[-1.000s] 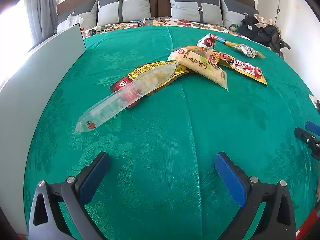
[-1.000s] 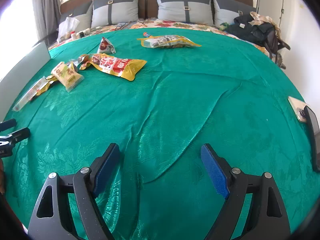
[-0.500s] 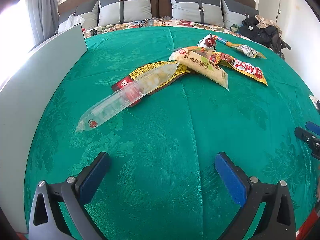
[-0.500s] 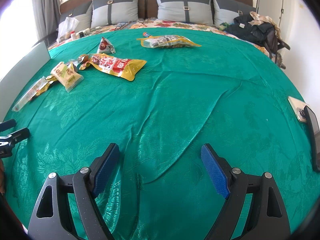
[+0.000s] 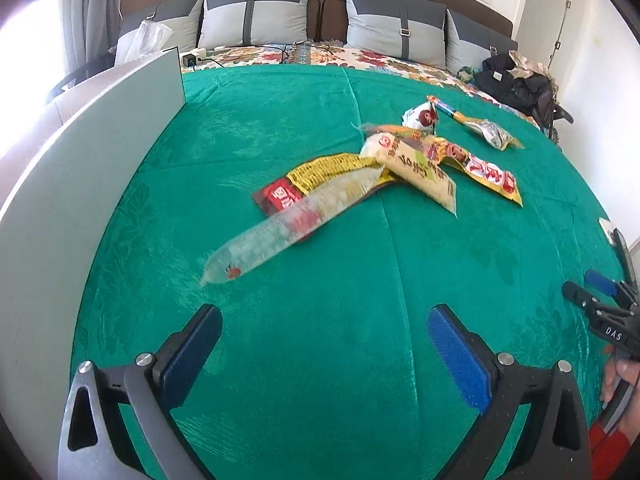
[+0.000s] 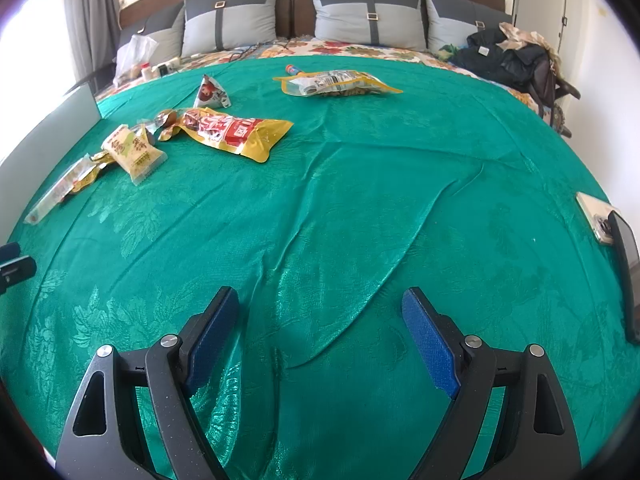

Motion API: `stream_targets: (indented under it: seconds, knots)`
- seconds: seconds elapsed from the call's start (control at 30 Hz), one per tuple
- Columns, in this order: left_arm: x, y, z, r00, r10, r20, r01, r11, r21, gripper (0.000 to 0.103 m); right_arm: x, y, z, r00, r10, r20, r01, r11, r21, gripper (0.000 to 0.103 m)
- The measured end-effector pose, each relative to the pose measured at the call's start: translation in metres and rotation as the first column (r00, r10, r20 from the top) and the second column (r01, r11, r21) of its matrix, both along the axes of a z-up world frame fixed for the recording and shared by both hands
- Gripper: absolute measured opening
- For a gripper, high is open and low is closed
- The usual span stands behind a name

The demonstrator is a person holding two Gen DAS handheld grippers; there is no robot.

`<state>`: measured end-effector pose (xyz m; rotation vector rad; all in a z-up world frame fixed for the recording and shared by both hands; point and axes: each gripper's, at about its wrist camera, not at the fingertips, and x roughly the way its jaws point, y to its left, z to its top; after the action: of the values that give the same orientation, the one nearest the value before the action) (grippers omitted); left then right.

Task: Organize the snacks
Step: 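Move the left tool to the clear tube snack and close on it, then lift the clear tube with the left tool while the right tool grasps the yellow rice cracker bar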

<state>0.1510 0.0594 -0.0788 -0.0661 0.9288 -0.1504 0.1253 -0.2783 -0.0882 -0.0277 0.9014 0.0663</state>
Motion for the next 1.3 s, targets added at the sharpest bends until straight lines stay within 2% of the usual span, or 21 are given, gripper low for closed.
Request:
stream_targets:
  seconds: [0.07, 0.17, 0.2, 0.23, 0.27, 0.33, 0.37, 0.43, 0.5, 0.57, 0.63, 0.7, 0.77, 0.83, 0.9, 0.97, 1.07, 1.2, 1.3]
  knots:
    - [0.019, 0.002, 0.007, 0.999, -0.044, -0.018, 0.044, 0.999, 0.015, 0.101, 0.0, 0.0, 0.0, 1.0, 0.0, 0.0, 0.0, 1.0, 0.0, 0.087]
    - [0.044, -0.009, 0.005, 0.991, -0.129, -0.033, 0.132, 0.981, 0.14, 0.101, 0.0, 0.0, 0.0, 1.0, 0.0, 0.0, 0.0, 1.0, 0.0, 0.087]
    - [0.052, -0.012, 0.0, 0.988, -0.145, -0.058, 0.153, 0.973, 0.171, 0.095, 0.0, 0.0, 0.0, 1.0, 0.0, 0.0, 0.0, 1.0, 0.0, 0.087]
    - [0.059, -0.013, -0.007, 0.984, -0.151, -0.099, 0.167, 0.969, 0.182, 0.079, 0.001, 0.0, 0.0, 1.0, 0.0, 0.0, 0.0, 1.0, 0.0, 0.087]
    - [0.064, -0.012, -0.014, 0.978, -0.151, -0.144, 0.176, 0.968, 0.177, 0.069, 0.0, 0.0, 0.0, 1.0, 0.0, 0.0, 0.0, 1.0, 0.0, 0.087]
    - [0.064, -0.009, -0.018, 0.974, -0.15, -0.169, 0.177, 0.971, 0.16, 0.03, 0.0, 0.0, 0.0, 1.0, 0.0, 0.0, 0.0, 1.0, 0.0, 0.087]
    - [0.062, -0.007, -0.018, 0.969, -0.161, -0.188, 0.181, 0.979, 0.095, 0.026, 0.0, 0.0, 0.0, 1.0, 0.0, 0.0, 0.0, 1.0, 0.0, 0.087]
    - [0.05, -0.006, -0.016, 0.97, -0.128, -0.208, 0.141, 0.989, 0.05, 0.018, 0.0, 0.0, 0.0, 1.0, 0.0, 0.0, 0.0, 1.0, 0.0, 0.087]
    - [0.03, -0.005, -0.016, 0.965, -0.105, -0.24, 0.108, 0.994, -0.002, 0.018, 0.0, 0.0, 0.0, 1.0, 0.0, 0.0, 0.0, 1.0, 0.0, 0.087]
    - [0.004, -0.004, -0.018, 0.955, -0.119, -0.272, 0.095, 0.991, -0.099, 0.018, 0.0, 0.0, 0.0, 1.0, 0.0, 0.0, 0.0, 1.0, 0.0, 0.087]
    - [-0.019, -0.007, -0.02, 0.95, -0.142, -0.279, 0.104, 0.984, -0.147, 0.019, 0.0, 0.0, 0.0, 1.0, 0.0, -0.001, 0.0, 1.0, 0.0, 0.087]
    - [-0.035, -0.008, -0.018, 0.959, -0.119, -0.258, 0.09, 0.989, -0.12, 0.02, 0.0, 0.0, 0.0, 1.0, 0.0, 0.0, 0.0, 1.0, 0.0, 0.087]
    - [-0.04, -0.005, -0.016, 0.969, -0.084, -0.233, 0.066, 0.994, -0.082, 0.035, 0.0, 0.0, 0.0, 1.0, 0.0, 0.0, 0.0, 1.0, 0.0, 0.087]
    - [-0.038, -0.003, -0.015, 0.975, -0.045, -0.217, 0.035, 0.998, -0.049, 0.065, 0.0, 0.0, 0.0, 1.0, -0.001, -0.001, 0.001, 1.0, 0.0, 0.087]
    - [-0.033, -0.002, -0.015, 0.979, -0.036, -0.199, 0.031, 0.999, -0.026, 0.074, 0.0, 0.0, 0.0, 1.0, -0.001, -0.001, 0.001, 1.0, 0.0, 0.087]
    - [-0.028, -0.005, -0.021, 0.98, -0.026, -0.2, 0.032, 0.999, 0.028, 0.075, 0.0, 0.0, 0.0, 1.0, -0.001, -0.001, 0.001, 1.0, 0.0, 0.087]
    - [-0.025, -0.002, -0.024, 0.987, 0.013, -0.16, 0.005, 0.994, 0.113, 0.077, 0.0, 0.0, 0.0, 1.0, -0.001, -0.001, 0.001, 1.0, 0.0, 0.087]
    - [-0.02, 0.014, -0.028, 0.99, 0.083, -0.117, -0.069, 0.99, 0.121, 0.085, 0.0, 0.0, 0.0, 1.0, -0.001, -0.001, 0.001, 1.0, 0.0, 0.087]
    - [-0.019, 0.024, -0.033, 0.989, 0.121, -0.085, -0.11, 0.987, 0.12, 0.096, 0.0, 0.0, 0.0, 1.0, -0.001, -0.001, 0.001, 1.0, -0.001, 0.087]
